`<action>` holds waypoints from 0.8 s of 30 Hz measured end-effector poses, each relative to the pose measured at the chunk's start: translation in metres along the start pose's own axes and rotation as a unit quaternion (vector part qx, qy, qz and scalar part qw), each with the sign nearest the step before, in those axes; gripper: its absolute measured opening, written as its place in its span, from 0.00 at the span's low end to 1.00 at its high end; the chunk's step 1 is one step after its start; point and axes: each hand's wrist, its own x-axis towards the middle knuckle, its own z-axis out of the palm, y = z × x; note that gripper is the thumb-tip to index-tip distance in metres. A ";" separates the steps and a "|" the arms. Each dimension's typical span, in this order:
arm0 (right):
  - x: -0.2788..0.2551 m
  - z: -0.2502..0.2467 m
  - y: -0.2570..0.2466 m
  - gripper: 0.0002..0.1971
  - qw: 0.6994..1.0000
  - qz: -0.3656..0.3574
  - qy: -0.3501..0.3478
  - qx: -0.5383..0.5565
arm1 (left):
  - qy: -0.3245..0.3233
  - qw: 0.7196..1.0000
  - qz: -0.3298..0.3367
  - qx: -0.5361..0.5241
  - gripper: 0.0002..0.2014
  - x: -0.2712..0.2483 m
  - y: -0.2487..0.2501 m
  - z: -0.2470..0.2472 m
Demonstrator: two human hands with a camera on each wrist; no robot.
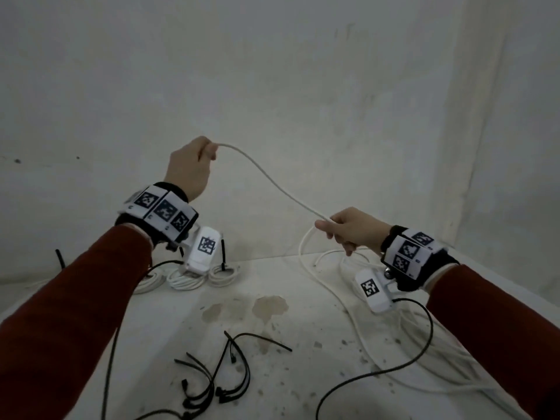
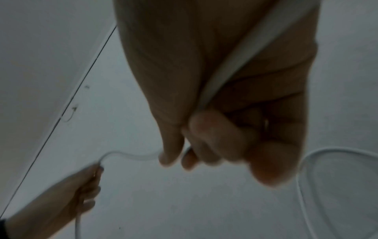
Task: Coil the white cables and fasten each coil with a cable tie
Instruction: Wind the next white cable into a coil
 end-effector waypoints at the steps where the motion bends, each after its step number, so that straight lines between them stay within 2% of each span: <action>1: -0.005 -0.006 0.002 0.22 0.999 0.024 -0.030 -0.003 | 0.003 1.000 -0.011 0.019 0.12 -0.001 -0.007 -0.004; 3: -0.016 -0.019 0.005 0.23 0.996 0.046 -0.065 -0.035 | 0.033 0.997 -0.047 0.043 0.13 -0.004 -0.024 -0.012; 6: -0.026 -0.041 0.002 0.24 0.994 0.033 -0.034 -0.097 | 0.038 0.991 -0.098 0.088 0.14 -0.011 -0.049 -0.025; 9: -0.031 -0.059 -0.012 0.19 1.000 -0.016 0.012 -0.022 | -0.043 0.985 -0.140 0.095 0.10 -0.023 -0.060 -0.029; 11: -0.033 -0.066 -0.027 0.17 0.997 -0.067 0.043 0.025 | -0.101 0.979 -0.144 0.103 0.07 -0.030 -0.062 -0.027; 15: -0.030 -0.059 -0.068 0.16 0.976 -0.179 0.119 0.022 | -0.175 0.969 -0.132 0.110 0.14 -0.040 -0.057 -0.019; 17: -0.023 -0.048 -0.093 0.15 0.961 -0.229 0.152 -0.035 | -0.211 0.966 -0.109 0.107 0.19 -0.042 -0.051 -0.012; 19: -0.013 -0.035 -0.115 0.13 0.946 -0.257 0.172 -0.103 | -0.244 0.964 -0.056 0.087 0.22 -0.042 -0.040 -0.007; 21: -0.001 -0.020 -0.134 0.11 0.943 -0.256 0.163 -0.138 | -0.247 0.968 -0.001 0.049 0.23 -0.041 -0.023 -0.006; 24: 0.013 0.004 -0.154 0.09 0.949 -0.248 0.112 -0.161 | -0.209 0.977 0.028 -0.043 0.14 -0.036 0.006 -0.010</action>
